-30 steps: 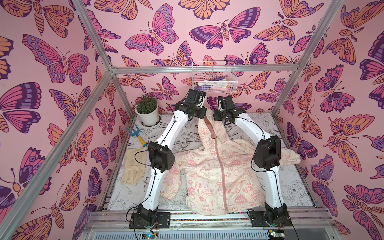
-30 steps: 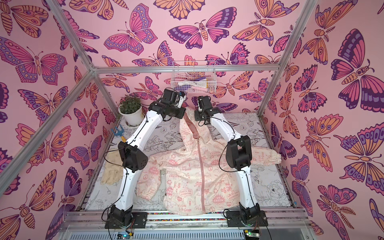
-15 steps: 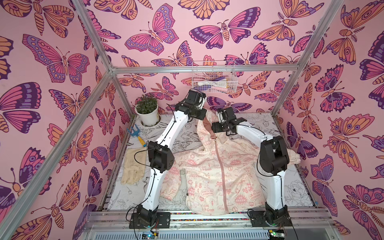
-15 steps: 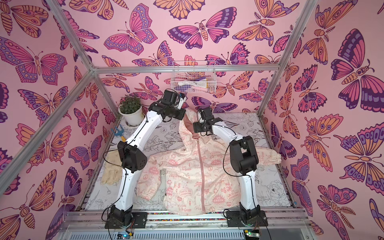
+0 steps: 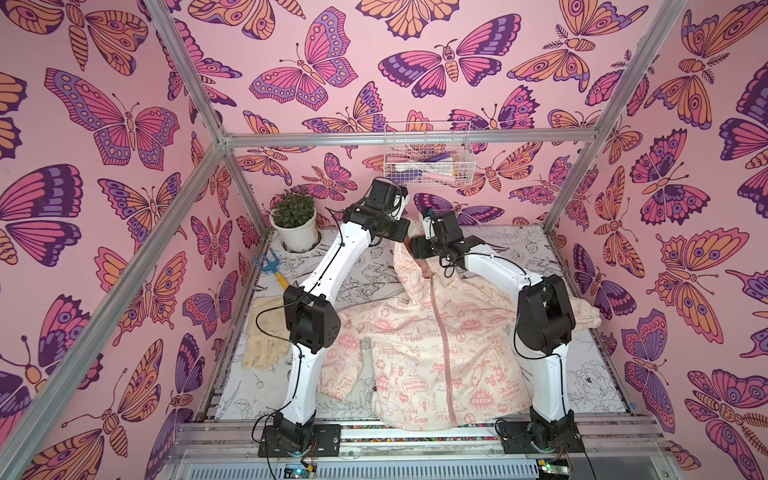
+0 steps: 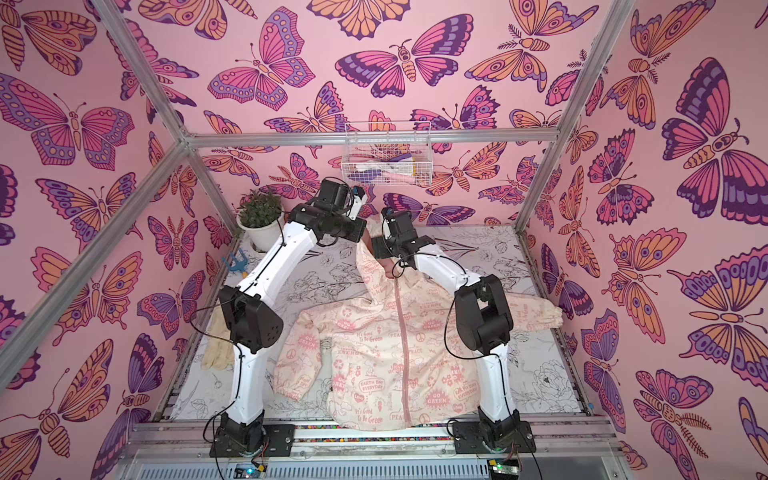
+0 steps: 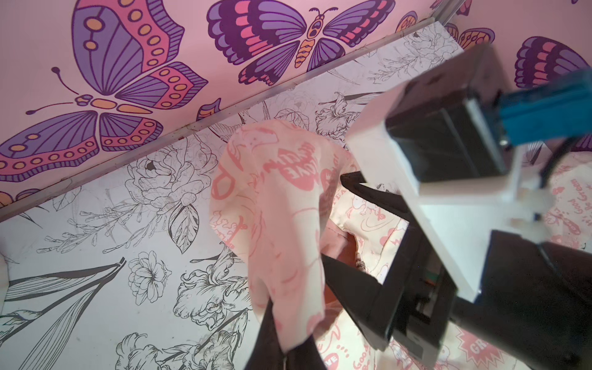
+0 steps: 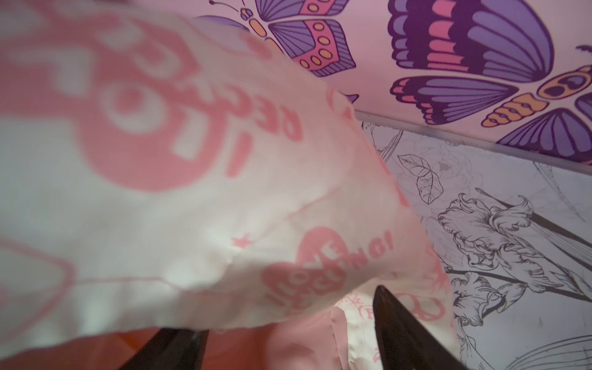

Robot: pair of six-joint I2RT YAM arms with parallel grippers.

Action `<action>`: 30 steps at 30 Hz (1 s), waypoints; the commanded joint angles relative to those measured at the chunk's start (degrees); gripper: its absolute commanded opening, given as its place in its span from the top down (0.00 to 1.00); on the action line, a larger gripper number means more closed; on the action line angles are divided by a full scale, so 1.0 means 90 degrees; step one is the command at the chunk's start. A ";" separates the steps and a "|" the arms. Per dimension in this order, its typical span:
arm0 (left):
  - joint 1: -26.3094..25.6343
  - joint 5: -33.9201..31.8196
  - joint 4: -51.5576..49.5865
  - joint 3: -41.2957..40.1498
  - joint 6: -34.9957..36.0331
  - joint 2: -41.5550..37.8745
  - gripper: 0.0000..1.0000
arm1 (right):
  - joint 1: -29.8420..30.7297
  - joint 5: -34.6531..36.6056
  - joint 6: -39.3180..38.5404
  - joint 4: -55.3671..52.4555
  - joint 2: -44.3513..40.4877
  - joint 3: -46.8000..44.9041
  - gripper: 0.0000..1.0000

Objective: Unzip the jacket
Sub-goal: Flatten out the jacket at the center of the board.

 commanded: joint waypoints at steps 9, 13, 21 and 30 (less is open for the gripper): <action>0.0030 0.0154 -0.0049 -0.0127 -0.0133 -0.0268 1.00 | 0.0201 0.1207 -0.0311 -0.0070 0.0164 0.0565 0.22; 0.0030 0.0143 -0.0050 -0.0233 -0.0107 -0.0374 1.00 | 0.0173 0.1530 -0.0696 -0.0327 0.0368 0.1144 0.61; 0.0084 -0.0637 -0.0016 -0.0725 -0.0349 -0.0610 0.20 | 0.0143 0.1477 -0.1095 -0.1098 0.0284 0.1674 1.00; 0.0207 -0.0325 0.1382 -0.3356 -0.1792 -0.1858 0.00 | 0.0006 0.1512 -0.1465 -0.2258 -0.0023 0.2021 1.00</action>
